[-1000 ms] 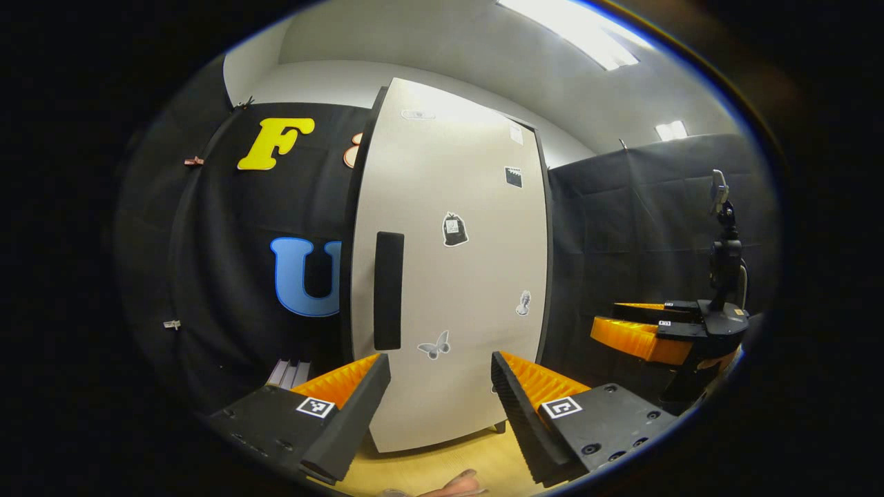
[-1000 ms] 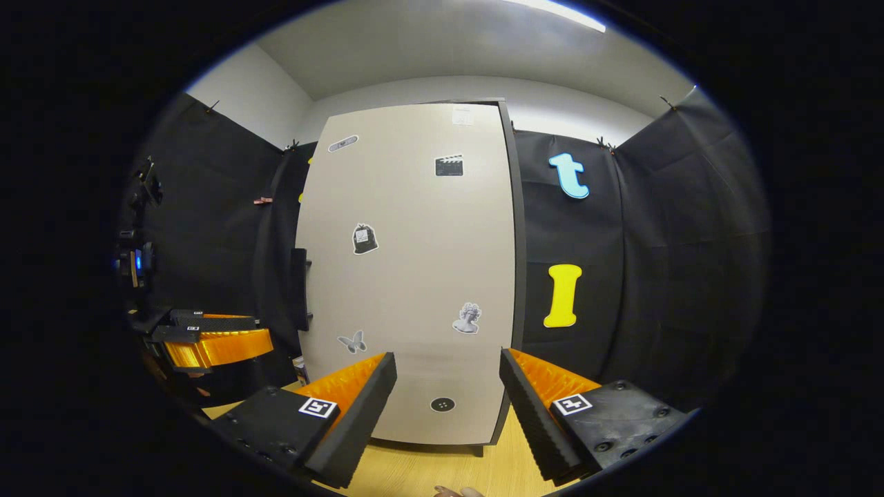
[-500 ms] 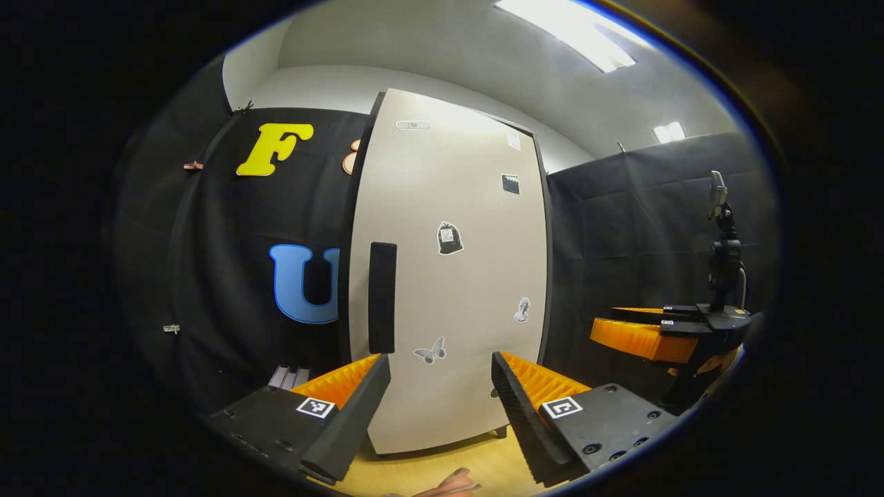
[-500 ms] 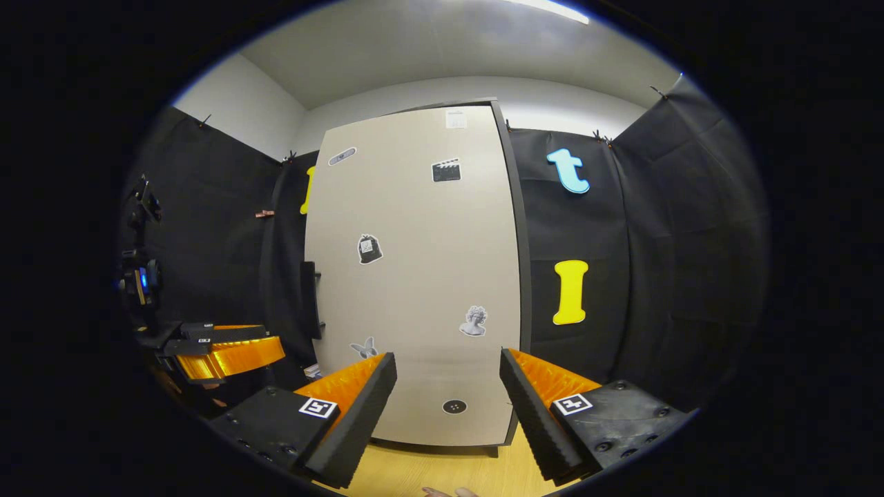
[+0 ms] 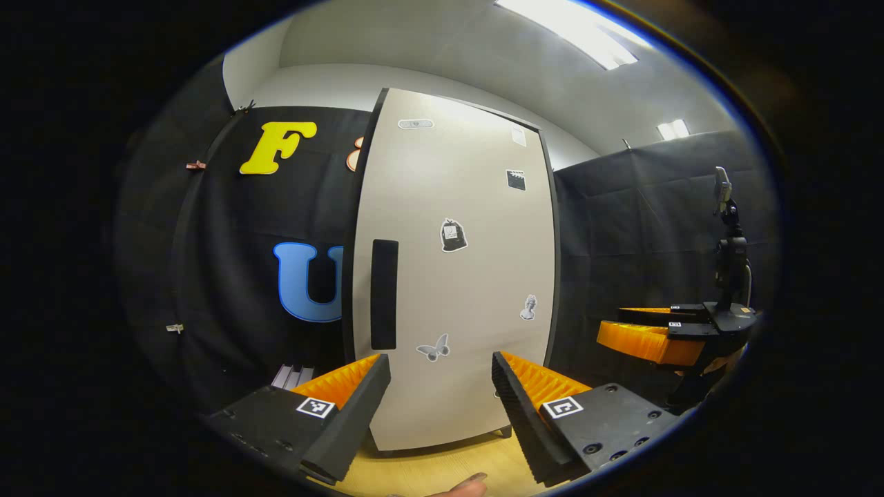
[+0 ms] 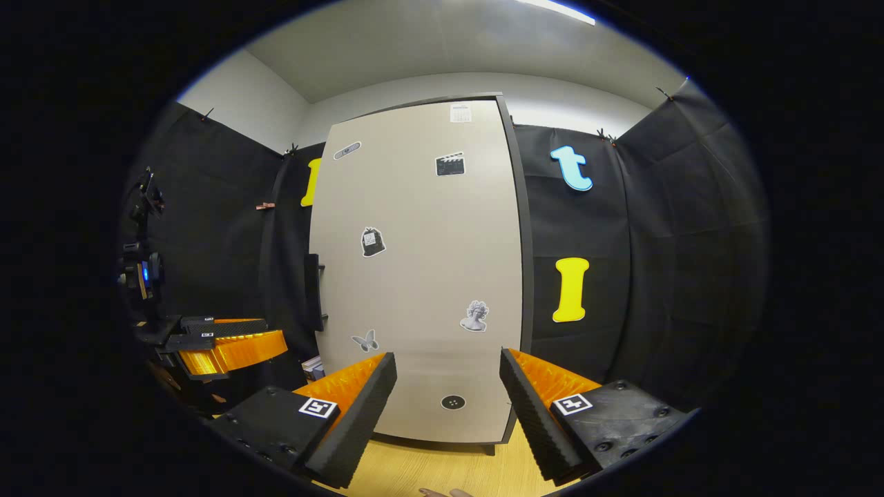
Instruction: Open the cabinet door with the right hand, grasp the bottle in the cabinet with the left hand and place it on the coaster, then close the cabinet door with the right hand.
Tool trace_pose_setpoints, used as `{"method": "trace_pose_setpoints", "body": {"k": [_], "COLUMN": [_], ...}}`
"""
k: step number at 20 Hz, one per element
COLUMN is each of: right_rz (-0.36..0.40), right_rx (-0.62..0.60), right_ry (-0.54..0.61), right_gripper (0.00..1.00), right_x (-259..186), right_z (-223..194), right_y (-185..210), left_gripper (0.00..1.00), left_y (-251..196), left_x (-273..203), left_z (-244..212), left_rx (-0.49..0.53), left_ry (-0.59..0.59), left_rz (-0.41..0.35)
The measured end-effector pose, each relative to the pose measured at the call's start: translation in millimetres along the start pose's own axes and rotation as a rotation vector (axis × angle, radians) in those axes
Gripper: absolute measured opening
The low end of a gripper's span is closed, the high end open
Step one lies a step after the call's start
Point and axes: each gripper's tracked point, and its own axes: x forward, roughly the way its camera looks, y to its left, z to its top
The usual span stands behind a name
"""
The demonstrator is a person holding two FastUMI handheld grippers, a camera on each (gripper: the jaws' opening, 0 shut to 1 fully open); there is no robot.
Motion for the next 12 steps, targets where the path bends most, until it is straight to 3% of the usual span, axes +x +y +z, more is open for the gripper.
{"method": "trace_pose_setpoints", "body": {"k": [9, 12], "right_rz": [-0.028, 0.003], "right_rx": [-0.014, 0.006], "right_ry": [-0.013, -0.012], "right_gripper": [0.98, 0.97], "right_x": [-1.9, 0.1], "right_z": [3.5, 2.5], "right_y": [-6.9, 0.7], "left_gripper": [0.94, 0.94], "left_y": [-4.0, -3.8], "left_x": [6.6, 8.5], "left_z": [-3.1, -2.5], "left_rx": [0.007, 0.010], "left_ry": [0.005, 0.007], "left_rz": [-0.018, -0.020]}}
